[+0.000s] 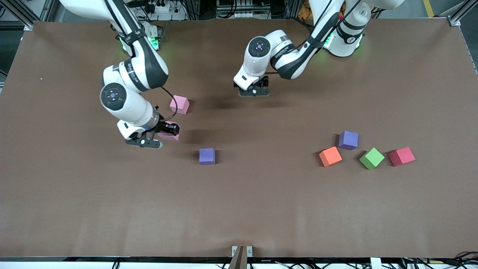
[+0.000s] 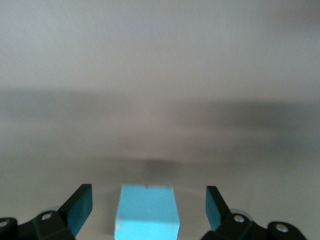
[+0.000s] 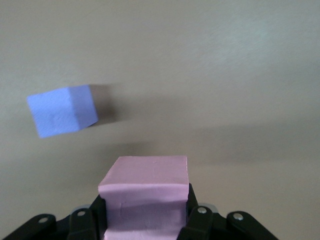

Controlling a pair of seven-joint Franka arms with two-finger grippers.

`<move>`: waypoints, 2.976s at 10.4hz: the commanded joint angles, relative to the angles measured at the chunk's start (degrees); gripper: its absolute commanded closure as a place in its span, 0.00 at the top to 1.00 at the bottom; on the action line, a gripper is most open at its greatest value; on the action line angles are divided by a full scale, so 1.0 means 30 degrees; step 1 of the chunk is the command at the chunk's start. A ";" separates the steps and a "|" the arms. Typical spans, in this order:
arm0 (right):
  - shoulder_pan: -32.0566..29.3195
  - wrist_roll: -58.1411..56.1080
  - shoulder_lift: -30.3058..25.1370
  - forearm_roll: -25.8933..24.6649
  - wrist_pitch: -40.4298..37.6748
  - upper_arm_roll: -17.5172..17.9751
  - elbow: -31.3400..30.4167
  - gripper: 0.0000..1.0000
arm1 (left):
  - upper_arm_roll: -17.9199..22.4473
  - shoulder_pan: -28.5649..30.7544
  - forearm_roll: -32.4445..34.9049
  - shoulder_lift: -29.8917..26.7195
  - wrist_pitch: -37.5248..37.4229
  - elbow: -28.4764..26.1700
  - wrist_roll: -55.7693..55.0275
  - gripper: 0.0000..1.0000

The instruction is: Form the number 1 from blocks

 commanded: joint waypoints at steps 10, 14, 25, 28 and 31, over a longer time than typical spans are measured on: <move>0.9649 0.8375 0.3421 0.0305 0.5566 -0.0137 0.0969 0.46 | 0.6675 0.5724 0.0316 0.0252 -0.2425 0.3995 0.7851 1.00; 1.1527 1.0082 0.5299 0.0306 0.6392 -0.0166 0.2173 0.47 | 0.7823 0.5754 0.0023 0.1073 -0.2396 0.4256 0.9352 1.00; 1.2439 1.0169 0.4775 0.0218 0.6421 -0.0166 0.0827 1.00 | 0.7940 0.5520 -0.0854 0.3359 -0.2395 0.5811 1.0320 1.00; 1.1187 0.9910 0.2382 0.0101 0.6159 -0.0166 -0.0252 1.00 | 0.7969 0.5519 -0.0856 0.3856 -0.2395 0.5782 1.0320 1.00; 0.8027 0.8126 0.1435 -0.1154 0.5865 -0.0166 -0.0784 1.00 | 0.7969 0.5461 -0.0856 0.4005 -0.2395 0.5753 1.0349 0.71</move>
